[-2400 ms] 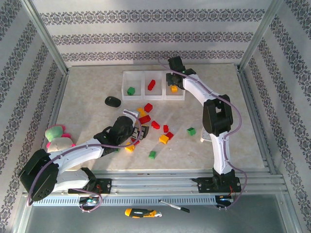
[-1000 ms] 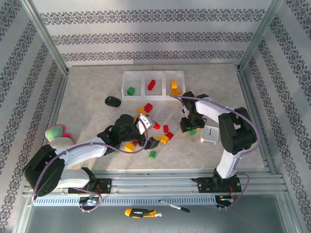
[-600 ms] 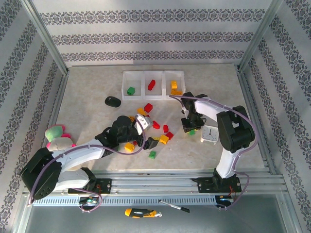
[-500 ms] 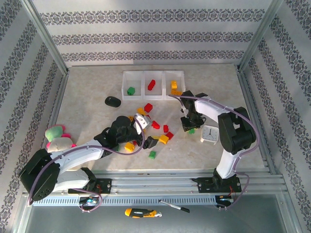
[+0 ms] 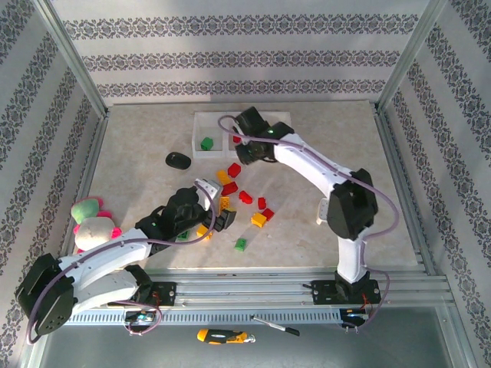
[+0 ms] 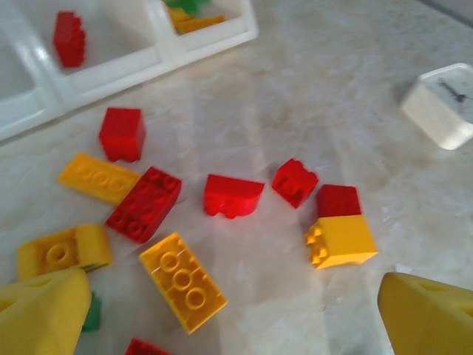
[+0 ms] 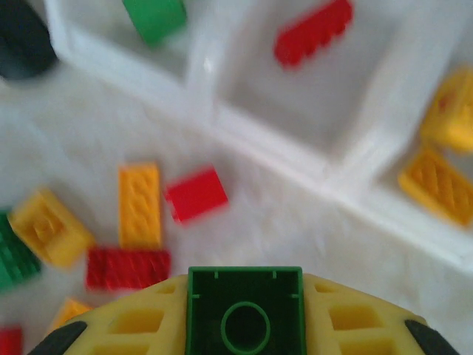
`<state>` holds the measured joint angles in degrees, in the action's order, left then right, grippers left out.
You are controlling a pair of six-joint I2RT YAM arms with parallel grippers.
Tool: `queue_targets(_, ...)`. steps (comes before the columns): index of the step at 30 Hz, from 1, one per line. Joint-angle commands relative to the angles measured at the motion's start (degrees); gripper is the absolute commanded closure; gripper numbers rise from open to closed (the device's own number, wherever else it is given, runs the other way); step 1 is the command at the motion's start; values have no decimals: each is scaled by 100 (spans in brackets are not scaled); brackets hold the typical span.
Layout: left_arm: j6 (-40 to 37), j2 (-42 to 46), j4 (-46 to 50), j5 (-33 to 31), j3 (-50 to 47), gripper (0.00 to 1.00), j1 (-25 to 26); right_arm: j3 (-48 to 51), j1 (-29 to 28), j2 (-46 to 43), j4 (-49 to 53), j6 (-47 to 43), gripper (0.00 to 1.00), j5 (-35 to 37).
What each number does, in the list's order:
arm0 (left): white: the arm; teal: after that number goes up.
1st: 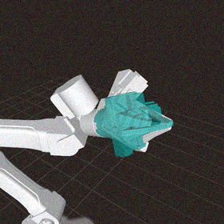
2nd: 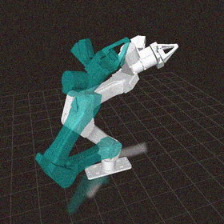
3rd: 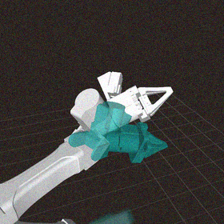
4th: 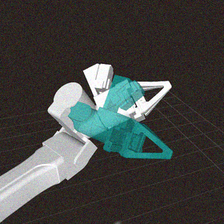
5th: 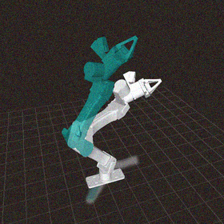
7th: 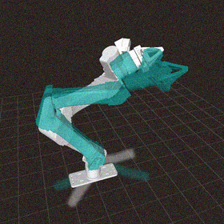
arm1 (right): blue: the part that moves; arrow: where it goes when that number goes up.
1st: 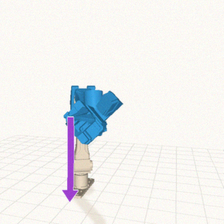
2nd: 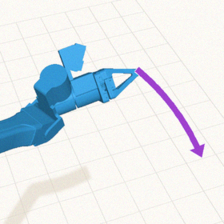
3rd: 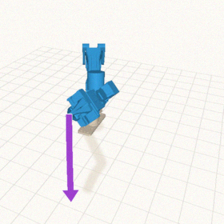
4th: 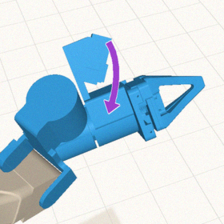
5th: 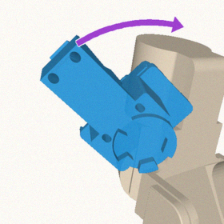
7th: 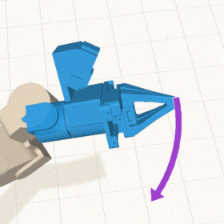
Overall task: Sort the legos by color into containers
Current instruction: Place the lego in the container.
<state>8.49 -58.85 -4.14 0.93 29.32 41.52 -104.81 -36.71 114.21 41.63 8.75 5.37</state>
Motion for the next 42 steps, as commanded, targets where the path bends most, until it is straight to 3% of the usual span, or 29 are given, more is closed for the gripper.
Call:
queue_targets(1, 400, 168, 580, -574, -16, 1, -47, -931, -118, 695, -509, 235, 71, 281)
queue_targets(10, 982, -71, 915, -1251, 72, 1, -91, -3452, -204, 2653, -788, 343, 71, 621)
queue_targets(18, 1300, -337, 1050, -1440, 202, 1, -109, -4601, -150, 3628, -795, 326, 69, 519)
queue_targets(20, 1333, -312, 1097, -1440, 221, 1, -109, -4666, -118, 3665, -823, 321, 64, 482)
queue_targets(25, 1720, -306, 1032, -1532, 189, 1, -200, -4601, -74, 3363, -832, 227, 39, 371)
queue_targets(29, 2217, -476, 1057, -1985, 320, 1, -269, -3970, -64, 2661, -940, 179, 27, 484)
queue_targets(34, 2834, -885, 1529, -2272, 656, 1, -589, -1692, -50, 1122, -2062, 120, 20, 511)
queue_targets(38, 3613, -1257, 1882, -2216, 925, 1, -950, 268, -18, -107, -2982, 152, 18, 388)
queue_targets(42, 4262, -1654, 1811, -1818, 1109, 1, -1235, 1566, -20, -1054, -3289, 162, 17, 156)
